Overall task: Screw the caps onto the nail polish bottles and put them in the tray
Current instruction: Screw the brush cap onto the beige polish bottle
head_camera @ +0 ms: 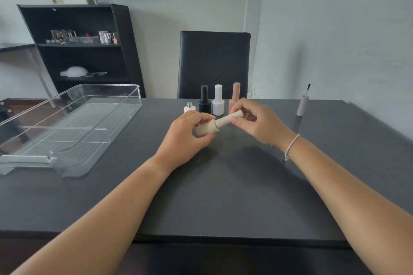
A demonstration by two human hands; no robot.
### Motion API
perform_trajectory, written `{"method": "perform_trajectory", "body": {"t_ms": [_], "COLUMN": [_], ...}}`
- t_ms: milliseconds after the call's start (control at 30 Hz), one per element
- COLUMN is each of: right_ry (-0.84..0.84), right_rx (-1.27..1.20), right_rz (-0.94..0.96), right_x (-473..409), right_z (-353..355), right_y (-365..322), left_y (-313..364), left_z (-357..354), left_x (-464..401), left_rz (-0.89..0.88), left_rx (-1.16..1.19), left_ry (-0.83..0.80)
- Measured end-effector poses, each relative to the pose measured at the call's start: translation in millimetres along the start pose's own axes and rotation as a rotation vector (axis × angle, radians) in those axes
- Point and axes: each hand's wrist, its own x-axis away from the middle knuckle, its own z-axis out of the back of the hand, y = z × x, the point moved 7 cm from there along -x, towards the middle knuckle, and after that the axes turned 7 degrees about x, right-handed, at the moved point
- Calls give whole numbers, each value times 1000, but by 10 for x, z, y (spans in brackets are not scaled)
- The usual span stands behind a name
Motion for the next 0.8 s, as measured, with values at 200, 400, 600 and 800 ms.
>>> {"method": "perform_trajectory", "body": {"t_ms": [200,400,600,800], "right_ry": [10,16,22,73], "right_rx": [69,36,31,27], "right_rz": [-48,-46,-18,-22], "right_x": [-18,-18,-17,-13], "right_z": [12,11,20,53], "right_y": [30,35,7,-24], "left_y": [9,3,-9,-3], "left_z": [-1,4,3,0], "left_x": [-4,-7,-12,-9], "left_rz": [2,1,1,1], "left_rx": [-1,2,3,20], "left_ry": [-6,0,4,9]}}
